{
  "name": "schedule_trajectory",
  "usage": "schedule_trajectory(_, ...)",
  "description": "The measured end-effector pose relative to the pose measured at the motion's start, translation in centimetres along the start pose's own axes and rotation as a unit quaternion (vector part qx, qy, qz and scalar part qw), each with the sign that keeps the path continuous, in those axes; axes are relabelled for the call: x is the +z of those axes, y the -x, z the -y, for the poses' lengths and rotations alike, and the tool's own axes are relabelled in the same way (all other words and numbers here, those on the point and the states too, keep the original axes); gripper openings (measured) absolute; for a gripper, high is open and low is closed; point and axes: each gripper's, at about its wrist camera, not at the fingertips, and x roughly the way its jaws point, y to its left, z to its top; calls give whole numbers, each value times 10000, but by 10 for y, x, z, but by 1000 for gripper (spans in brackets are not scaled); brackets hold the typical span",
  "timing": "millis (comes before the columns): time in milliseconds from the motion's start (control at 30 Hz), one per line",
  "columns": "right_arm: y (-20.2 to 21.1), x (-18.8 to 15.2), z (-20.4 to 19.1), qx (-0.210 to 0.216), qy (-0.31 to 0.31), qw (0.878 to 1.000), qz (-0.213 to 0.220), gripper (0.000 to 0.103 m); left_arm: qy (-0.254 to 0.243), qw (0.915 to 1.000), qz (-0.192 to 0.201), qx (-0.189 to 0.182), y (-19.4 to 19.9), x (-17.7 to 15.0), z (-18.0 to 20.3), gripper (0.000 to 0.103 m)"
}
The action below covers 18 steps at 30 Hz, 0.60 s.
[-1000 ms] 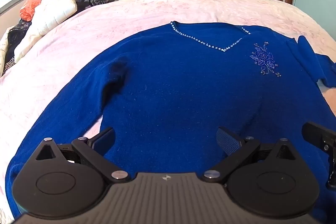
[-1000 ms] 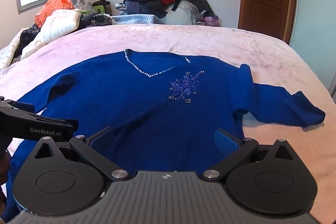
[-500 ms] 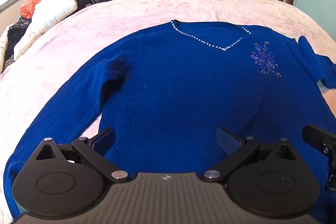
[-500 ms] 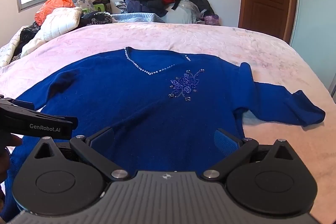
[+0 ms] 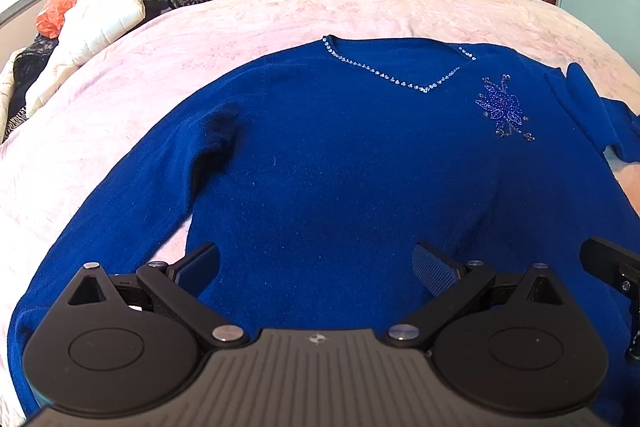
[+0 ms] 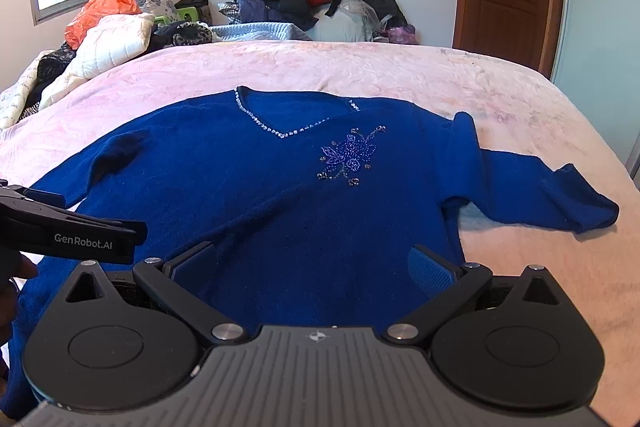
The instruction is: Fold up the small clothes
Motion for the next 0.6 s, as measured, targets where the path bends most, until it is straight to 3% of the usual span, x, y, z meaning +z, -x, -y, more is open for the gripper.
schedule_trajectory(600,3,0,0,-6,38,10000,33,102,21,10000,-21,41,-1,-1,-2,103)
